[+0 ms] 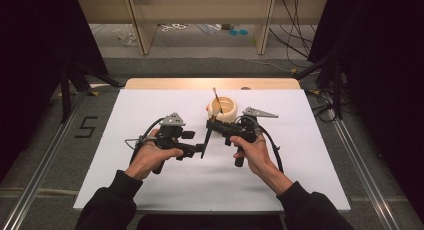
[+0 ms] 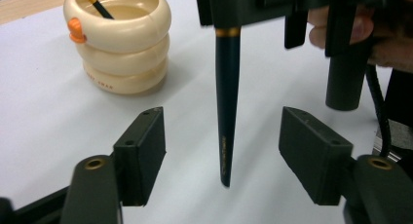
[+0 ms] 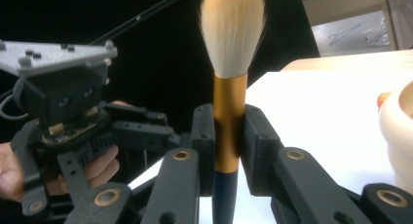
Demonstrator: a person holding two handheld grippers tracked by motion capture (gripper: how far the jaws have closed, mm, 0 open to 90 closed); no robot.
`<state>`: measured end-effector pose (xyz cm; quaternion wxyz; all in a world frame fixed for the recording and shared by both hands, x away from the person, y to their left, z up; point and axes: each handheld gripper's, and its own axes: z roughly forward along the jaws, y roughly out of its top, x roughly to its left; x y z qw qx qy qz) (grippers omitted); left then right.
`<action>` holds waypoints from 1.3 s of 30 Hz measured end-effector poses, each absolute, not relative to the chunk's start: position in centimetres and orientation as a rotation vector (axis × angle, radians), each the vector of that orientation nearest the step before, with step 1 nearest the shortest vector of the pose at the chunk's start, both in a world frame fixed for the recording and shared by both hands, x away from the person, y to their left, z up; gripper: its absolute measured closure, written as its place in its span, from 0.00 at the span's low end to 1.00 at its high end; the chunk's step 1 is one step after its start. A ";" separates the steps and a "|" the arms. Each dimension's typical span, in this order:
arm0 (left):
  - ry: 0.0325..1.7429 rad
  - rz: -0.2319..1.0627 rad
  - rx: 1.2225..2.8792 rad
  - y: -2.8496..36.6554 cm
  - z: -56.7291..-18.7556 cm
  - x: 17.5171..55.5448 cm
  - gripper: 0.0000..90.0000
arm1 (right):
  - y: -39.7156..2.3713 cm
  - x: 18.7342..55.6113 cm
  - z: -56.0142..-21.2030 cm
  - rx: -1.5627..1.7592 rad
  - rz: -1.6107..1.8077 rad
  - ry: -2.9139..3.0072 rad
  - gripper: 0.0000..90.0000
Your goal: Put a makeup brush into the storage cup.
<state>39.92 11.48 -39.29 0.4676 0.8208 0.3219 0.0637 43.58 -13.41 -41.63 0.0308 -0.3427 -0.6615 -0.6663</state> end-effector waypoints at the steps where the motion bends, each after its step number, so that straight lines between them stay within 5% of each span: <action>1: 0.794 0.169 2.011 11.6 -39.4 39.7 0.35 | -13.4 43.6 -41.6 -1.056 -2.052 -2.046 0.86; 14: 0.867 0.253 1.984 13.6 -41.2 37.3 0.25 | -14.0 44.0 -41.4 -1.057 -2.063 -2.105 0.86; 39: 0.885 0.364 2.004 14.8 -43.4 34.0 0.24 | -14.9 44.5 -39.9 -1.023 -2.102 -2.254 0.86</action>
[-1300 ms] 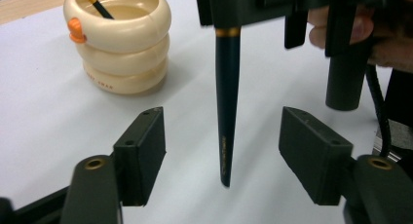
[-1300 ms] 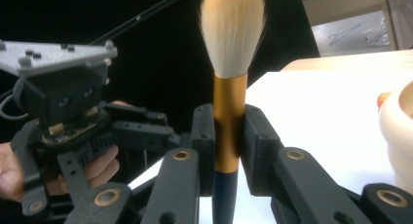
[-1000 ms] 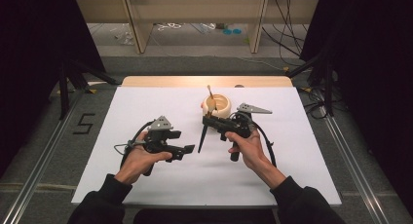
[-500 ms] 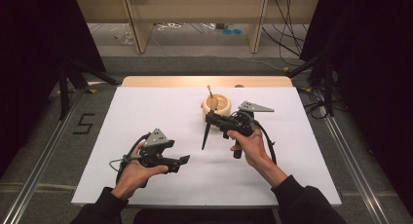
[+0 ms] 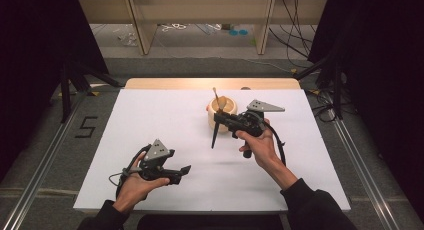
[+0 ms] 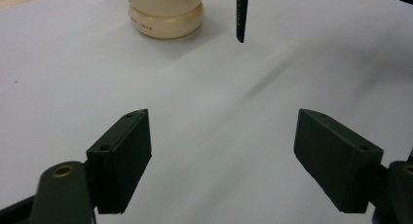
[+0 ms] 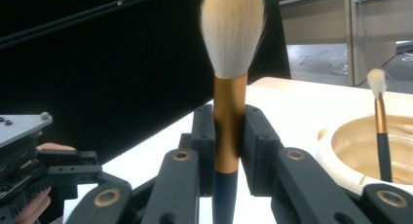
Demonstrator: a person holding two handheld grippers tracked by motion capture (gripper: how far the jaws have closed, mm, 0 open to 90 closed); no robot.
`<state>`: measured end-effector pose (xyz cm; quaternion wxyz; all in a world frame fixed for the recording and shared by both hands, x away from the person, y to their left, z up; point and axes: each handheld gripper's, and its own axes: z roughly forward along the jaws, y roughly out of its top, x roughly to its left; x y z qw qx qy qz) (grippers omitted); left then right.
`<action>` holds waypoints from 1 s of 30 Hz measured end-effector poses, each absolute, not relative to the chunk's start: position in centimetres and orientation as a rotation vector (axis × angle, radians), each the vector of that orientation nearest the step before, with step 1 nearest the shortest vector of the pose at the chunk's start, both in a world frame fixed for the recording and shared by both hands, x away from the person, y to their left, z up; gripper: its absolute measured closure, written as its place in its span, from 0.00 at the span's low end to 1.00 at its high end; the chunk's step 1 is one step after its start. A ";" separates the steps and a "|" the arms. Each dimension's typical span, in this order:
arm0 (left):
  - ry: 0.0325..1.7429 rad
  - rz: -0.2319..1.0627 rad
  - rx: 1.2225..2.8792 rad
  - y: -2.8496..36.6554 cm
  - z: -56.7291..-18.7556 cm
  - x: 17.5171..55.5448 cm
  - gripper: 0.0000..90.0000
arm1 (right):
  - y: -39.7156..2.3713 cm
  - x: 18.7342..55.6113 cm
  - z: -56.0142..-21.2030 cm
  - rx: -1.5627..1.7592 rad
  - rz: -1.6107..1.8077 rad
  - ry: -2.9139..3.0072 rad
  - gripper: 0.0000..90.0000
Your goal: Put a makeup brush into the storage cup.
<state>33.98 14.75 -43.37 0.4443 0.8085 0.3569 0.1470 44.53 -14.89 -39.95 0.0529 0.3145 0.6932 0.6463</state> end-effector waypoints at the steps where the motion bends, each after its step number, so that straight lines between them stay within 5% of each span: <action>1: 0.876 0.368 2.020 14.9 -43.4 33.8 0.24 | -15.0 44.6 -39.9 0.951 1.957 2.107 0.86; 30: 0.872 0.345 2.020 14.7 -44.2 32.5 0.22 | -16.8 47.9 -37.3 0.968 1.883 2.045 0.86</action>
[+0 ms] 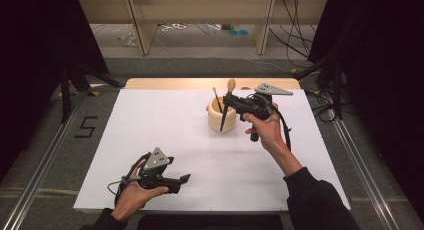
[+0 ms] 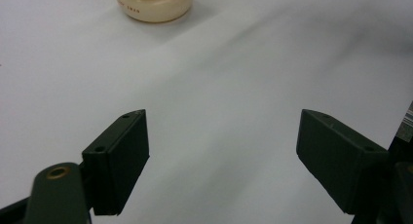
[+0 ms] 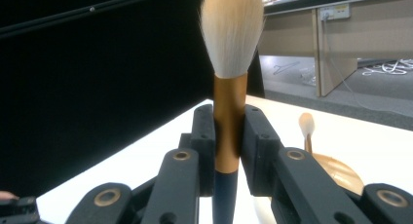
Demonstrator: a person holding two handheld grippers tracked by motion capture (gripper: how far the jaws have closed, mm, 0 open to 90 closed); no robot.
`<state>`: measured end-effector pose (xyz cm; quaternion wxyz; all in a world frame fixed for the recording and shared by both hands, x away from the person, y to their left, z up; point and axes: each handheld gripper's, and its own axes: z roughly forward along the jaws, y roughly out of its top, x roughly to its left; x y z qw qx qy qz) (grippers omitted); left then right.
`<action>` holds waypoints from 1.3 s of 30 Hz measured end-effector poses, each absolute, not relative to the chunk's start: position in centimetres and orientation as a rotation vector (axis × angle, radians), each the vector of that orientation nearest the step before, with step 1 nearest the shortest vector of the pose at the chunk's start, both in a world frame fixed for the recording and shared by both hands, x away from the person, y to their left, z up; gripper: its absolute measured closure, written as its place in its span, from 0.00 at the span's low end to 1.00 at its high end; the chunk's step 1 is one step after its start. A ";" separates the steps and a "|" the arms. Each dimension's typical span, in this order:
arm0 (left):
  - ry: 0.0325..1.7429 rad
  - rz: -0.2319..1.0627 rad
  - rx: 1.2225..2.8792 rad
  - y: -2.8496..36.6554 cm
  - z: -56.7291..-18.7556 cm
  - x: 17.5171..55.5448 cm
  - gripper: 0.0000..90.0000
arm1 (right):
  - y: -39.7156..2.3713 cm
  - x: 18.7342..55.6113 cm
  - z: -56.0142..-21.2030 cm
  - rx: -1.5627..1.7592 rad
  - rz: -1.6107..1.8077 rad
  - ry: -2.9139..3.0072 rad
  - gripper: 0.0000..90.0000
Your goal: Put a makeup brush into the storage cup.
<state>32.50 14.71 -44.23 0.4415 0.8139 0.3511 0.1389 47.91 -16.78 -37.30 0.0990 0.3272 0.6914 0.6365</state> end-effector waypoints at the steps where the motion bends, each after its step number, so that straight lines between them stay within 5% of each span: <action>1: 0.867 0.353 2.031 14.7 -44.2 32.5 0.22 | -16.8 48.0 -37.3 0.956 1.879 2.046 0.86; 39: 0.829 0.412 2.041 14.7 -44.2 32.9 0.21 | -17.0 51.5 -35.7 0.992 1.920 1.927 0.86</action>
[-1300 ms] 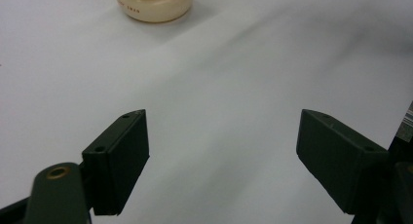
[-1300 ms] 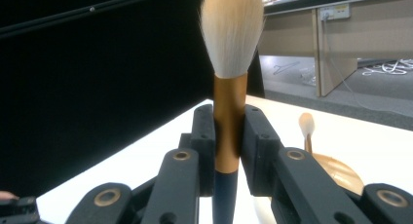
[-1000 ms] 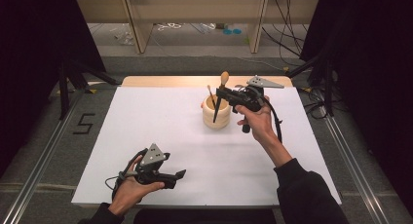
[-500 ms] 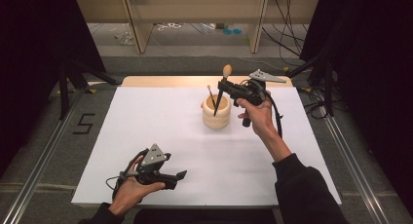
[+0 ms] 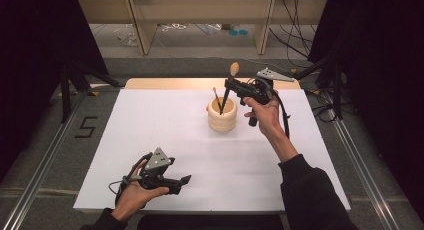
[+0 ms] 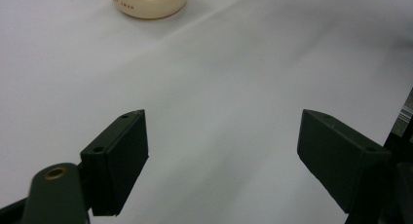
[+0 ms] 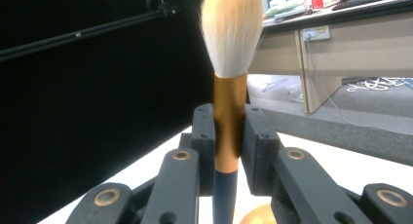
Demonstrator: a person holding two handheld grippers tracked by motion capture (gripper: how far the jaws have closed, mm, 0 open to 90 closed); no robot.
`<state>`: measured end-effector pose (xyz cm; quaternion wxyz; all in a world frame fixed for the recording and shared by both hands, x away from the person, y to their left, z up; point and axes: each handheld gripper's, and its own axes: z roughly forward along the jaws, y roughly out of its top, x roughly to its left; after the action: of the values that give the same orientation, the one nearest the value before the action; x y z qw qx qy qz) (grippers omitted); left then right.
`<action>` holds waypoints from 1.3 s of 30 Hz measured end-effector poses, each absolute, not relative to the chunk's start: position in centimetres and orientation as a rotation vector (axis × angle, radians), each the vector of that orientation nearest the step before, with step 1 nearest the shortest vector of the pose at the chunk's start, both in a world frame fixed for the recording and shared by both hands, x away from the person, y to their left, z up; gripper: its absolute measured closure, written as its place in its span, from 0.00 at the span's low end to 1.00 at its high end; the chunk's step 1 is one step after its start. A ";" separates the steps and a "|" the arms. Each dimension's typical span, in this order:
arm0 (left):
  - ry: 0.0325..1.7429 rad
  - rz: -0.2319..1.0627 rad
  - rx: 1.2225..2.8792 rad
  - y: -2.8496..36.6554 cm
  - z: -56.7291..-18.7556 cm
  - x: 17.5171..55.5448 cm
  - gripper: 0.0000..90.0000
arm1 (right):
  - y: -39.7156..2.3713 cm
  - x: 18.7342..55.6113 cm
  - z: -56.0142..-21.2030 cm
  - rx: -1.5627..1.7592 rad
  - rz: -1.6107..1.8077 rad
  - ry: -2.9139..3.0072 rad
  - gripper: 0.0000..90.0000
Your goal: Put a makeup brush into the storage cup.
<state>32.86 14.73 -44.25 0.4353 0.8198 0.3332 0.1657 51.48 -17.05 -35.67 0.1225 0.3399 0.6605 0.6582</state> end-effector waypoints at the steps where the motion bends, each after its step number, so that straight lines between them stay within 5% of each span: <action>1: 0.839 0.378 2.048 14.7 -44.2 32.8 0.21 | -17.2 51.6 -35.6 0.992 1.919 1.920 0.86; 39: 0.885 0.306 2.034 14.5 -44.3 32.5 0.21 | -17.4 54.1 -37.4 1.048 1.843 1.899 0.86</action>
<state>32.46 14.53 -44.33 0.4361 0.8174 0.3558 0.1229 54.13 -17.40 -37.36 0.1469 0.3641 0.6600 0.6405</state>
